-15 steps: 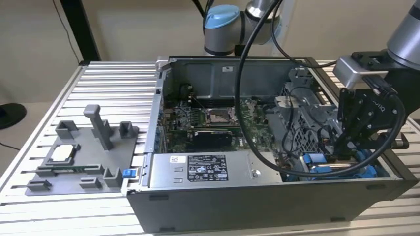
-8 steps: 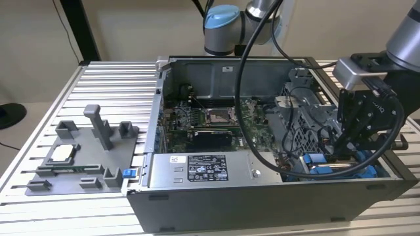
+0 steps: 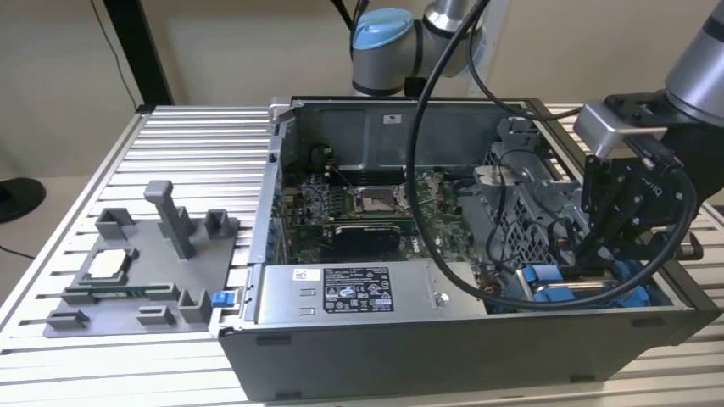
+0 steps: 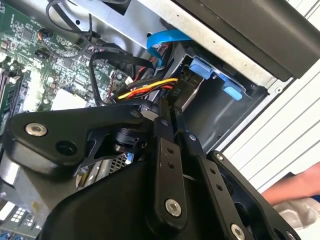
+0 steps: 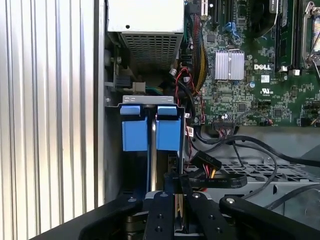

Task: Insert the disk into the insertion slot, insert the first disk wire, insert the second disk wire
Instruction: 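Insert the second disk wire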

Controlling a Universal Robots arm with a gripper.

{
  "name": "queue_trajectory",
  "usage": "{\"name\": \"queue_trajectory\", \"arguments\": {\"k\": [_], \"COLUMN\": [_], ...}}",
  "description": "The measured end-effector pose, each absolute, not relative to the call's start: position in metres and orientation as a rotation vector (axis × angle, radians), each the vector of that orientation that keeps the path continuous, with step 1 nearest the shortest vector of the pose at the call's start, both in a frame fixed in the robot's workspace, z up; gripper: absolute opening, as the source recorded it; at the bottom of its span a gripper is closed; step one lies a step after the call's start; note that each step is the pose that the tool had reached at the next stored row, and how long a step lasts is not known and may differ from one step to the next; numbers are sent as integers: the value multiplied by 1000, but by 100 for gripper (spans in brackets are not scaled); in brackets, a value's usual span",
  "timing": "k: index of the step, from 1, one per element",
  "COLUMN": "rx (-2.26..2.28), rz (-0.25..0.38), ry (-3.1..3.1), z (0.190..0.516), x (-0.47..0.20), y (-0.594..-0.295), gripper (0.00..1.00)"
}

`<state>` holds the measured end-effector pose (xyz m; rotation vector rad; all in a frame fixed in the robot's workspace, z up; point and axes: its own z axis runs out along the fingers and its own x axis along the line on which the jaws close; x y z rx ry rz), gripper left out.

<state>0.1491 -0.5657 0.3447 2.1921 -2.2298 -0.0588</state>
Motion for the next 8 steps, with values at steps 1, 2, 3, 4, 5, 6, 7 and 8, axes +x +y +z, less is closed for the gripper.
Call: {"name": "queue_trajectory", "arguments": {"k": [1, 2, 3, 4, 5, 6, 7, 8], "rx": [2192, 2193, 2193, 2193, 2193, 2193, 2193, 2193], "rz": [-59, -59, -59, -59, -59, -59, -58, -58], "ry": [-2230, -2229, -2229, -2229, -2229, -2229, -2229, -2229], "z": [344, 344, 344, 343, 343, 343, 342, 342], "x": [149, 149, 149, 149, 149, 149, 149, 149], "y": [-566, -566, -566, -566, -566, -566, -566, -566], "gripper": [0, 0, 0, 0, 0, 0, 0, 0]}}
